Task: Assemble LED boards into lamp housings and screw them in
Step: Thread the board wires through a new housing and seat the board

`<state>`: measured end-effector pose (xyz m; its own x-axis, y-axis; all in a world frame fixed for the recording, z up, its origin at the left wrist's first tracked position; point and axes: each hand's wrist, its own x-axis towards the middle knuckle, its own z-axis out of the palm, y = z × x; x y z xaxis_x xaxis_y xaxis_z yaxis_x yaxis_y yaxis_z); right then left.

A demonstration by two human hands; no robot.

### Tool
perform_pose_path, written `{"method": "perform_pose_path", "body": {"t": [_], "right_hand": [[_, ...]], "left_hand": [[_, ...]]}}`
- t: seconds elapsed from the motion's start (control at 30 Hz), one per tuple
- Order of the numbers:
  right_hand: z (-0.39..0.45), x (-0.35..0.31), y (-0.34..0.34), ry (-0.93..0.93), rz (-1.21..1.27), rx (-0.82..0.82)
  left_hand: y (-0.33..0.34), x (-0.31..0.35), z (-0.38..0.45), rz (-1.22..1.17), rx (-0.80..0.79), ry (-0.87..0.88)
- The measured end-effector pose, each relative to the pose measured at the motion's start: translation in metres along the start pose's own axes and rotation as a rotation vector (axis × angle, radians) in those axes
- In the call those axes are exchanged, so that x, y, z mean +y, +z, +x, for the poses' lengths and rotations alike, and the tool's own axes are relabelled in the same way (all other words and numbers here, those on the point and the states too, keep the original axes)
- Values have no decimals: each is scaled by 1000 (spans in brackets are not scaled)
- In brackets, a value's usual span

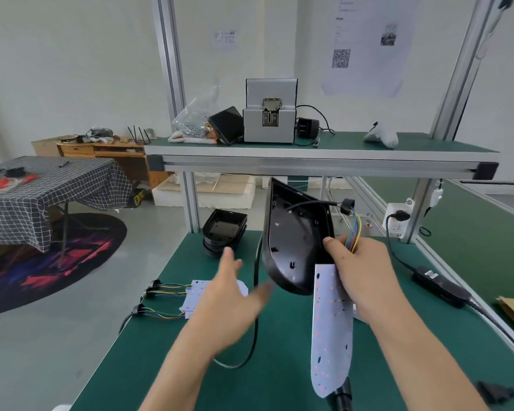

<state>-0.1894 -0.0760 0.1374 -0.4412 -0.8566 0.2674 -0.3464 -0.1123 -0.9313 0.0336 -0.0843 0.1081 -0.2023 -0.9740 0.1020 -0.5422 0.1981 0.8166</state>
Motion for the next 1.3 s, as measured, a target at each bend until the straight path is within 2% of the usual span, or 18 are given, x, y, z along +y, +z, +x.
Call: {"method": "perform_pose_path", "body": {"t": [0.07,0.1,0.23,0.37,0.5,0.57,0.77,0.83,0.87,0.9,0.93,0.97,1.03,1.17,1.23,1.3], "right_hand": [[-1,2,-2,8,-29,-28],[-2,3,-2,9,-36,-47],[-5,5,-1,-7,-51,-141],[-7,7,1,-26,-32,-152],[-4,11,0,66,144,-145],[-8,15,3,93,155,-148],[-21,35,32,92,42,-153],[-22,39,39,68,10,-147],[-23,41,42,41,0,-143],[-23,41,45,21,0,-137],[-22,42,49,16,16,-134],[-23,42,52,22,46,-134],[-25,42,57,52,125,-144],[-33,45,67,62,214,-184],[-37,48,69,68,221,-208],[-42,49,71,72,204,-233]], "left_hand": [[-6,8,12,-38,168,120],[-7,10,20,-71,190,181],[-4,25,45,-322,94,301],[7,10,54,-575,92,125],[19,-26,49,-466,201,10],[22,-41,40,-342,241,-40],[6,-38,23,274,1,-10],[-7,-33,29,551,15,-5],[-13,-31,32,586,59,77],[-17,-25,34,566,98,194],[-21,-21,38,434,105,292],[-26,-17,41,217,80,319],[-29,-16,46,-188,13,258],[-24,-28,51,-471,41,213],[-19,-36,49,-676,-50,176],[-14,-39,44,-775,-169,109]]}}
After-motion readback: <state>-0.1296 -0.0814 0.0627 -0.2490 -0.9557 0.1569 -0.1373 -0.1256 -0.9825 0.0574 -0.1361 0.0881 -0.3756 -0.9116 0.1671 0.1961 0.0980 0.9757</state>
